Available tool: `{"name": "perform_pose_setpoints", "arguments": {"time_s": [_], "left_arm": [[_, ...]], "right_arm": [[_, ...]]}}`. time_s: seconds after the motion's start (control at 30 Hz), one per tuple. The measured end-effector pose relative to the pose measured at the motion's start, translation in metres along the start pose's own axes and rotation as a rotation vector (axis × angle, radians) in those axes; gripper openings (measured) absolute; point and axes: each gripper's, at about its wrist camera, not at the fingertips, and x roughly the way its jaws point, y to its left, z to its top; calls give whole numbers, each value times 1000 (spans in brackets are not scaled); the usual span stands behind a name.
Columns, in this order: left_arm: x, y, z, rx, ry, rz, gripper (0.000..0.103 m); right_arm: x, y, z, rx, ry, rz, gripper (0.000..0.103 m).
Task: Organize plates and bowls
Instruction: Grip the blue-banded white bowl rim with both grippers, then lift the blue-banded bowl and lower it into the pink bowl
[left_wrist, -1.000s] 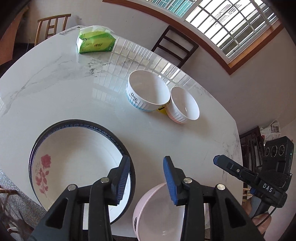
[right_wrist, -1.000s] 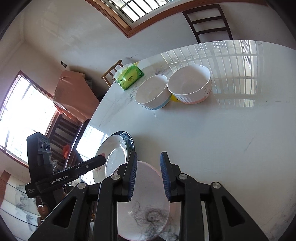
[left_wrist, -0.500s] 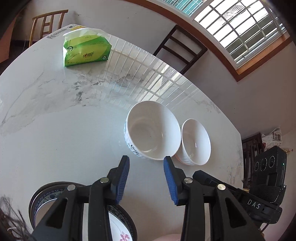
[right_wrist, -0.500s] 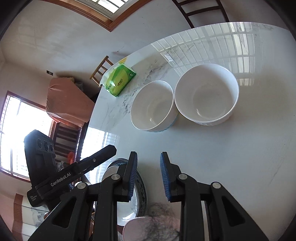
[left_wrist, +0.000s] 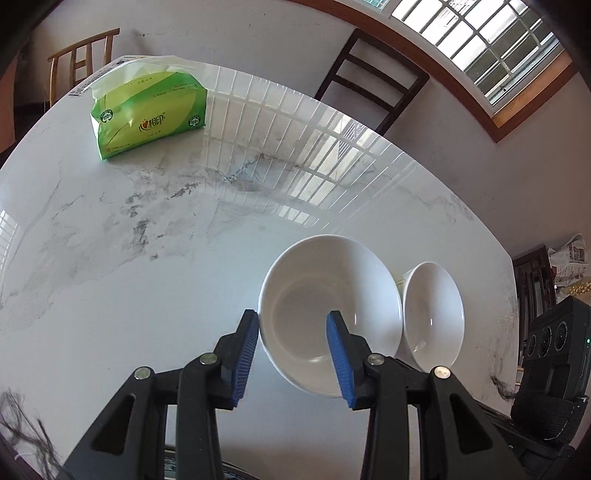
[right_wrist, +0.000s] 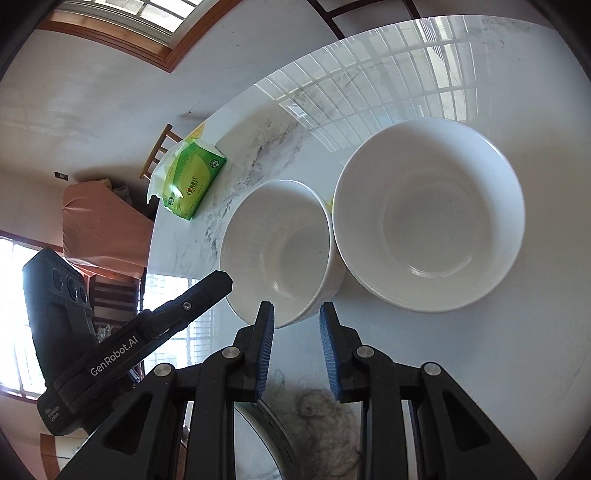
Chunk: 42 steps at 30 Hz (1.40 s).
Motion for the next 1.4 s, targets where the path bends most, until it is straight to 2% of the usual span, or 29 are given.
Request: {"name": "perform_pose_setpoints", "arguments": {"time_s": [0.2,0.3,0.37,0.4,0.5,0.67,0.93,1.13,1.4], "left_arm": [[20,2,4,-7,13,89,39],[34,5,3,-21,41,83,37],[38,8,-1,-23,38,136,9],[38,9,-3,-24,30,144,9],[28,19,-14,-82,29,94,9],[0,12,-39,-85,13,53,12],[-35,-18,-83,-75,25,-15,14],[-62,-41,-119,-49,46,-69,15],[-95,-63,-163,-14,12,-76,16]], "right_arm": [[14,0,3,1,6,-62,25],[18,2,3,-21,1,-92,25],[23,0,2,-17,5,-103,25],[23,-1,2,-24,-3,-109,25],[23,2,3,-65,-21,-131,23],[16,-7,3,-74,-5,-84,16],[-23,-14,-14,-126,-2,-21,13],[-65,-22,-36,-174,-18,6,13],[-108,-34,-81,-196,-30,38,13]]}}
